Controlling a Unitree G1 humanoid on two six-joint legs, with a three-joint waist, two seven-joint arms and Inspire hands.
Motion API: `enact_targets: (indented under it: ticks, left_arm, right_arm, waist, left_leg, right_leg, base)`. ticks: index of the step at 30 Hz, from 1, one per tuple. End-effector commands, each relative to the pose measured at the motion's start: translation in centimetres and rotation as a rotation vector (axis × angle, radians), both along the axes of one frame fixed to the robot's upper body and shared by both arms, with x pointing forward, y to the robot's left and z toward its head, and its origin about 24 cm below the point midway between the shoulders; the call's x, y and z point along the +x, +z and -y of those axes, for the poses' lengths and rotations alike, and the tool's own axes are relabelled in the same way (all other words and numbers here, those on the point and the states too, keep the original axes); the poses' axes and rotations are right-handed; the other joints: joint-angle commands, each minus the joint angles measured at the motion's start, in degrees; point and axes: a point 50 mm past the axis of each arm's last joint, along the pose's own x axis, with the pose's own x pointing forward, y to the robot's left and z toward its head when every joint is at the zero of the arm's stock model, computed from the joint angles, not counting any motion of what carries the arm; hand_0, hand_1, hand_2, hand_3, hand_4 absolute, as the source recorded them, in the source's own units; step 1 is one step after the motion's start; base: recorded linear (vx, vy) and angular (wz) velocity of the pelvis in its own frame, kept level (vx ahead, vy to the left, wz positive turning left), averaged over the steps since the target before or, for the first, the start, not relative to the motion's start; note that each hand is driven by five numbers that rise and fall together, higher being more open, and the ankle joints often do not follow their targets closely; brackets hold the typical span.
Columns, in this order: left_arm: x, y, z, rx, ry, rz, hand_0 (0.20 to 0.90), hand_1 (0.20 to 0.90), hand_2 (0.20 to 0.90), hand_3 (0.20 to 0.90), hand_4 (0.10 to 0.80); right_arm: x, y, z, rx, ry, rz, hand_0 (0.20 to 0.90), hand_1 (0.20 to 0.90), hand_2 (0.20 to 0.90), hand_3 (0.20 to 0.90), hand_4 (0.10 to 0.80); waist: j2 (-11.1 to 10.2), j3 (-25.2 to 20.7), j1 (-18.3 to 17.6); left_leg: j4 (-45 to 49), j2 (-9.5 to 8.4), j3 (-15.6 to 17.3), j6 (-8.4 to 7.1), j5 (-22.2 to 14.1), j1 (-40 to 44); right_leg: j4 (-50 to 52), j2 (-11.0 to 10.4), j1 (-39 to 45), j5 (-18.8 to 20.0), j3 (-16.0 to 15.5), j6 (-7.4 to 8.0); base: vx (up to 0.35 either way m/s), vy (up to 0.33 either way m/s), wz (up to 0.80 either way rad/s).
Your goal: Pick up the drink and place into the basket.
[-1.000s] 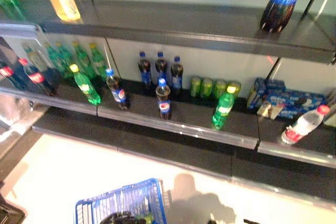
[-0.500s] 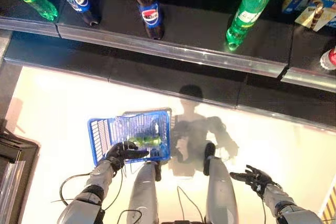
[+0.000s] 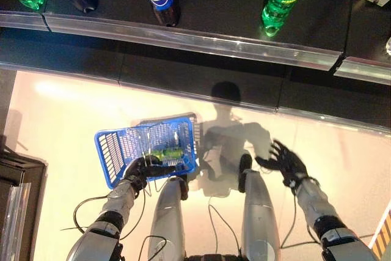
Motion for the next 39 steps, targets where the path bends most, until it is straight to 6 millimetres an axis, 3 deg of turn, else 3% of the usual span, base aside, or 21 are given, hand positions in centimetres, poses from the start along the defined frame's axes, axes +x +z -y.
enact_targets:
  ticks: [1, 6, 13, 19, 26, 31, 39]
  left_arm:
    - [-5.2, -3.5, -0.5, -0.035, 0.010, -0.139, 0.300, 0.300, 0.300, 0.200, 0.100]
    - [-6.1, -4.0, -0.6, -0.045, 0.026, -0.147, 0.300, 0.300, 0.300, 0.200, 0.100]
    - [-6.1, -4.2, -0.2, -0.072, 0.048, -0.139, 0.300, 0.300, 0.300, 0.200, 0.100]
    - [-6.1, -4.3, 0.0, -0.089, 0.055, -0.136, 0.300, 0.300, 0.300, 0.200, 0.100]
    - [-6.3, -4.5, 0.2, -0.101, 0.072, -0.136, 0.300, 0.300, 0.300, 0.200, 0.100]
    - [-6.6, -4.6, 0.0, -0.106, 0.086, -0.146, 0.300, 0.300, 0.300, 0.200, 0.100]
    - [-7.0, -4.8, 0.2, -0.116, 0.105, -0.147, 0.300, 0.300, 0.300, 0.200, 0.100]
  right_arm:
    - [1.2, 4.5, -1.0, 0.003, 0.050, 0.229, 0.900, 0.900, 0.900, 0.900, 0.800]
    - [1.1, 10.2, -4.4, -0.017, 0.216, 0.500, 0.900, 0.900, 0.900, 0.900, 0.800]
    - [-0.1, 16.4, -7.6, -0.022, 0.357, 0.782, 0.900, 0.900, 0.900, 0.900, 0.800]
    - [-1.6, 20.0, -8.5, -0.015, 0.387, 0.959, 0.900, 0.900, 0.900, 0.900, 0.800]
    - [-3.0, 22.5, -8.2, -0.018, 0.335, 1.123, 0.900, 0.900, 0.900, 0.900, 0.800]
    - [-3.8, 23.9, -6.8, -0.014, 0.211, 1.227, 0.900, 0.900, 0.900, 0.900, 0.800]
    - [-4.5, 24.1, -4.9, 0.042, 0.012, 1.292, 0.900, 0.900, 0.900, 0.900, 0.800]
  waist:
    - [-1.92, -2.09, 0.85]
    - [-2.38, -1.60, 0.23]
    - [-2.59, -0.89, -0.10]
    - [-2.53, -0.37, -0.12]
    - [-2.62, 0.19, -0.04]
    - [-2.61, 0.29, -0.09]
    - [-2.55, 0.29, -0.35]
  left_leg:
    - [-3.68, -1.36, -2.40, 2.32, 2.54, 1.14]
    - [-4.55, -1.58, -2.26, 2.71, 2.98, 1.82]
    - [-5.41, -1.91, -2.52, 2.90, 3.53, 2.04]
    - [-5.94, -2.13, -2.72, 2.91, 3.87, 2.44]
    - [-5.97, -1.96, -2.79, 2.80, 3.96, 2.86]
    - [-5.96, -1.85, -2.78, 2.73, 4.01, 3.48]
    - [-6.20, -1.77, -2.57, 2.77, 4.01, 4.35]
  right_leg:
    - [-4.59, -0.84, 2.68, 3.00, -0.86, 0.24]
    - [-4.74, -0.89, 3.09, 2.73, -0.99, 0.08]
    - [-5.59, -0.79, 3.61, 2.71, -1.15, -0.06]
    - [-6.07, -0.84, 4.37, 2.63, -1.25, -0.08]
    - [-6.55, -1.22, 5.35, 2.56, -1.70, -0.13]
    - [-6.84, -1.39, 6.33, 2.45, -1.93, -0.16]
    - [-7.46, -1.43, 7.51, 2.42, -2.03, -0.21]
  base:
    - [0.000, 0.000, 0.00]
    - [0.042, 0.029, 0.02]
    - [0.019, 0.015, 0.01]
    - [0.006, 0.004, 0.00]
    - [0.000, 0.000, 0.00]
    - [0.014, 0.004, 0.00]
    - [0.009, 0.005, 0.00]
